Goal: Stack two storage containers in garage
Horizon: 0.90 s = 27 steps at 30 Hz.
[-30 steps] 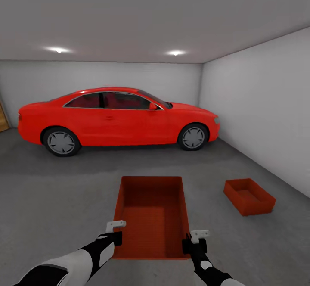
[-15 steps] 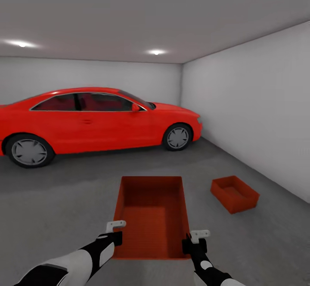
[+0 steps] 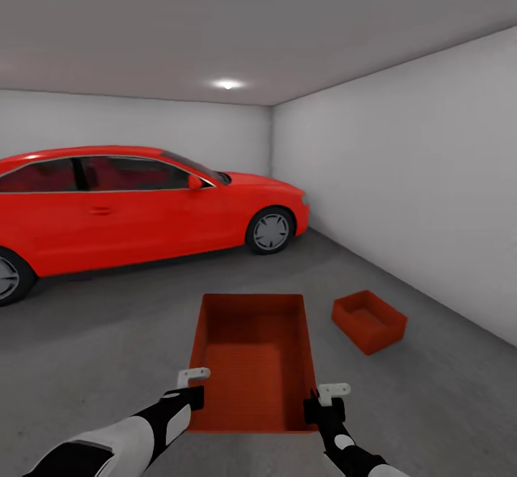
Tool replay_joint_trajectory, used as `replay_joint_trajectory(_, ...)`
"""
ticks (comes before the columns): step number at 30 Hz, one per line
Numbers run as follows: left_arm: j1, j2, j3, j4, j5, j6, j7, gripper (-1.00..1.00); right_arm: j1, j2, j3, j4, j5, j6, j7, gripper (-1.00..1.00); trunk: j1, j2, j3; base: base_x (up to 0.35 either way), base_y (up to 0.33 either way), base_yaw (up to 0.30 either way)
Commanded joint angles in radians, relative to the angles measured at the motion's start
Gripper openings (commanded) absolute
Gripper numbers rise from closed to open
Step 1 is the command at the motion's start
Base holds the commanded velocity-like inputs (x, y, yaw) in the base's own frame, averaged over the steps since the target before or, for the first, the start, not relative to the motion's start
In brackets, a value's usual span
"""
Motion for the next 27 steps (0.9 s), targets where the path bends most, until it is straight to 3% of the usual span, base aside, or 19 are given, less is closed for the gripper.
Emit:
replay_joint_trajectory(1, -0.001, 0.007, 0.047, -0.002, 0.003, 0.000, 0.006, -1.00, -0.001, -0.010, -0.004, 0.001, 0.003, -0.001, -0.011, -1.00, 0.001, -0.001, -0.002, 0.321, 0.179, -0.284)
replay_joint_trajectory(27, -0.001, 0.008, 0.047, -0.002, 0.003, 0.001, 0.006, -1.00, -0.001, -0.012, -0.004, 0.001, 0.003, -0.001, -0.010, -1.00, 0.001, -0.001, -0.002, 0.321, 0.179, -0.284)
